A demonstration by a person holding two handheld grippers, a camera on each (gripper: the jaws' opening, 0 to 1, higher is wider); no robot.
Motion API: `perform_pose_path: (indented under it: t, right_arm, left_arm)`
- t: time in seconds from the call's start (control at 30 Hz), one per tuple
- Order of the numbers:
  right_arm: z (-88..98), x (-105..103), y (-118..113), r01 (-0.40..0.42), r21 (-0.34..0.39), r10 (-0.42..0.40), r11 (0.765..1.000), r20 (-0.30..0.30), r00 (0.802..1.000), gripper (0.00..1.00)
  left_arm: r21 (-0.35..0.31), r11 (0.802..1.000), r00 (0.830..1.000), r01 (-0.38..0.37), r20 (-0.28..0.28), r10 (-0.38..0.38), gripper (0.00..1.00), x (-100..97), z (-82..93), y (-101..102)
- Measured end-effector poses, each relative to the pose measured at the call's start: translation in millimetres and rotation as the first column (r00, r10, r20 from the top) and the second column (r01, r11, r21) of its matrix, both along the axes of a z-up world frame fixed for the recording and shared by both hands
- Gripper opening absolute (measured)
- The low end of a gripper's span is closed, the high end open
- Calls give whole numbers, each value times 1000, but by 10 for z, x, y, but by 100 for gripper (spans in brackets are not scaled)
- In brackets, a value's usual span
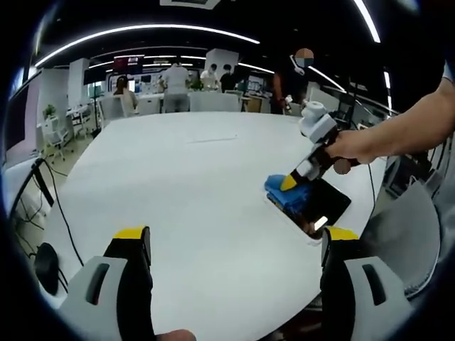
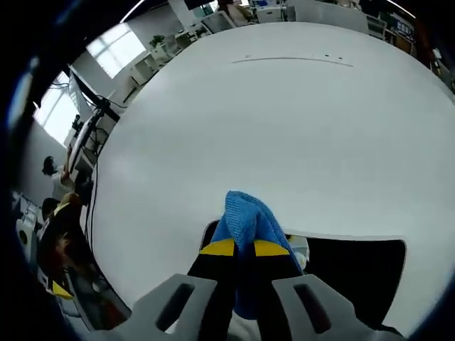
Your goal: Wipe the mirror surface with the cleaning cloth until all visible marks leave the cleaned area.
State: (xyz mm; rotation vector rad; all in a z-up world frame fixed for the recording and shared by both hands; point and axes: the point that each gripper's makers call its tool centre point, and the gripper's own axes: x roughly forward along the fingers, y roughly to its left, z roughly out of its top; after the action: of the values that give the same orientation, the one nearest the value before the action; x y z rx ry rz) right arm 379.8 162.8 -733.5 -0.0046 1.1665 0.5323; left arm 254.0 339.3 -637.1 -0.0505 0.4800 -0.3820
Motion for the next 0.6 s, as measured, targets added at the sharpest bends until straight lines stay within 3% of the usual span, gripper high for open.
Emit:
perform_pose_path:
  t: [0.43,0.6]
  right_arm:
    - [-9,18,115,-55,-14,55,998,0,999,1]
    - [-12,24,124,-80,-33,80,996,-4,997,1]
  left_arm:
    - [10,1000,1000,14,-20,-14,99,-18,-48,60]
    - [1,1000,1000,6,6,-6,99,51,3,25]
